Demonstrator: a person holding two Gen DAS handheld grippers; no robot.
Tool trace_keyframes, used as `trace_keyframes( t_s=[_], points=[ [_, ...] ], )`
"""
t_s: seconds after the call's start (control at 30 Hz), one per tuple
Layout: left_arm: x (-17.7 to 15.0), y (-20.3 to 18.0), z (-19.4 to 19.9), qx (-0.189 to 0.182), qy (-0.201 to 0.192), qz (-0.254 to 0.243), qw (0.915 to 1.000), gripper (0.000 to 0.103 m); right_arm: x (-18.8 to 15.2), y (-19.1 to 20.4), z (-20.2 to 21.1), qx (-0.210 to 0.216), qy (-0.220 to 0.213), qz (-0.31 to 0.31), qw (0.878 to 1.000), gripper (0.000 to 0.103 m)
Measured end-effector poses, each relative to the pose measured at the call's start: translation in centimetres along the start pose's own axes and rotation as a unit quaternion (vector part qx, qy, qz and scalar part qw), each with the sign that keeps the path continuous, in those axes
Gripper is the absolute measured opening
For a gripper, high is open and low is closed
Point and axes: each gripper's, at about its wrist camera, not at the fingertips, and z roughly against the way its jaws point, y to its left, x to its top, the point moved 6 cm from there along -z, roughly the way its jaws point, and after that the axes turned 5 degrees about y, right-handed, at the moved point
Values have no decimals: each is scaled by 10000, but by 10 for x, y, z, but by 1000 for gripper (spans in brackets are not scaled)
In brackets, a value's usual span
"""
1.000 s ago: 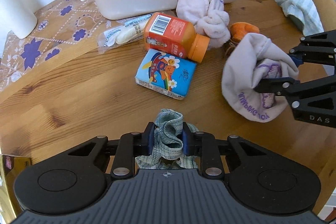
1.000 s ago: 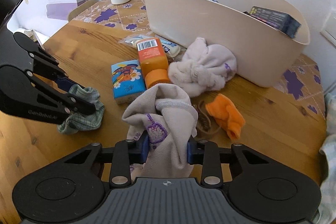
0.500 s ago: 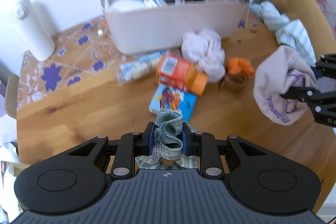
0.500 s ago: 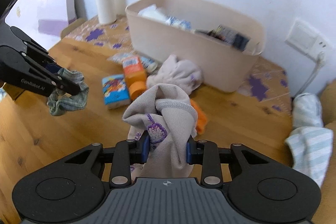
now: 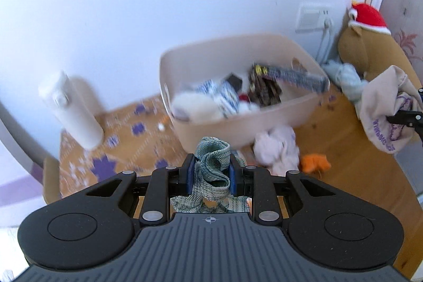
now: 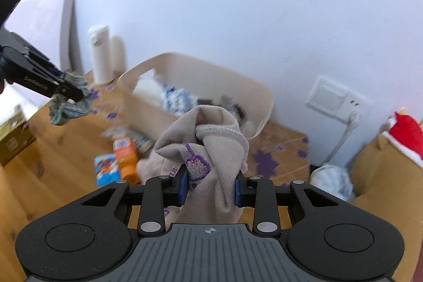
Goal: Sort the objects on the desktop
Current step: 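Lift both cloths over the basket and release them inside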
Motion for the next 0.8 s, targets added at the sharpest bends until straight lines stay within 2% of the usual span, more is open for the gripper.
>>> trace_keyframes(
  t_s=[0.3,0.43,0.67,0.8],
  points=[
    [57,14,15,81,-401,-22,9992,25,42,-47,6,-392,-510,-359,9973,31],
    [86,11,15,123,-585,-112,9981,25,66,-69,1,-413,-646,-457,9960,31],
    [128,-3,-2,185,-692,-181,9973,25,108,-90,-19,-508,-796,-156,9954,31],
    [144,-13,-23,181,-639,-150,9977,25,131,-96,-36,-384,-788,-125,9961,31]
  ],
)
